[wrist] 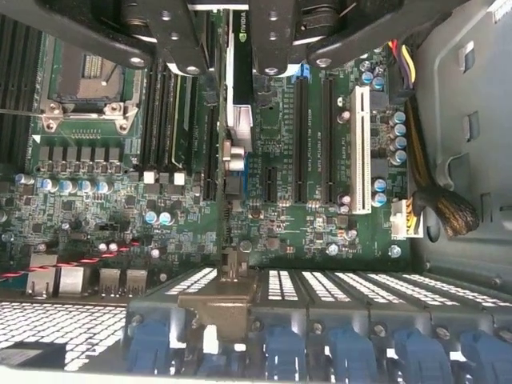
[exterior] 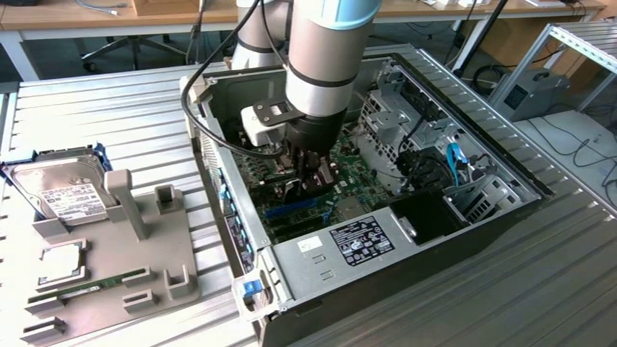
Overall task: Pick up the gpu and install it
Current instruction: 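Press down on the gpu until it lock into place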
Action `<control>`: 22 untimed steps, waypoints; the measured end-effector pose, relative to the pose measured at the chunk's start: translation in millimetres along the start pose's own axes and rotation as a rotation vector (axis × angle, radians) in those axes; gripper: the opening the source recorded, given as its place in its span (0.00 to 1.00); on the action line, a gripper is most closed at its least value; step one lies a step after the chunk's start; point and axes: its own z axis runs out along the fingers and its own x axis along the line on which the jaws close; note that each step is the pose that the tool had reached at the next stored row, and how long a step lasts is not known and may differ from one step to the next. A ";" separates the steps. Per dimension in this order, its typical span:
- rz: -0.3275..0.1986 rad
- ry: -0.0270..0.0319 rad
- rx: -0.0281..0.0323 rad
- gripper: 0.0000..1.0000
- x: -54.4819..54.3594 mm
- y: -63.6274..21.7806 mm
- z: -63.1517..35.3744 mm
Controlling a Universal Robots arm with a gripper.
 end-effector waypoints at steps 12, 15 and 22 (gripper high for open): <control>0.017 0.0053 -0.0006 0.26 0.6 1.0 7.4; 0.018 0.0045 -0.0001 0.26 0.6 1.0 9.8; 0.067 0.0065 0.0014 0.26 0.4 0.8 3.2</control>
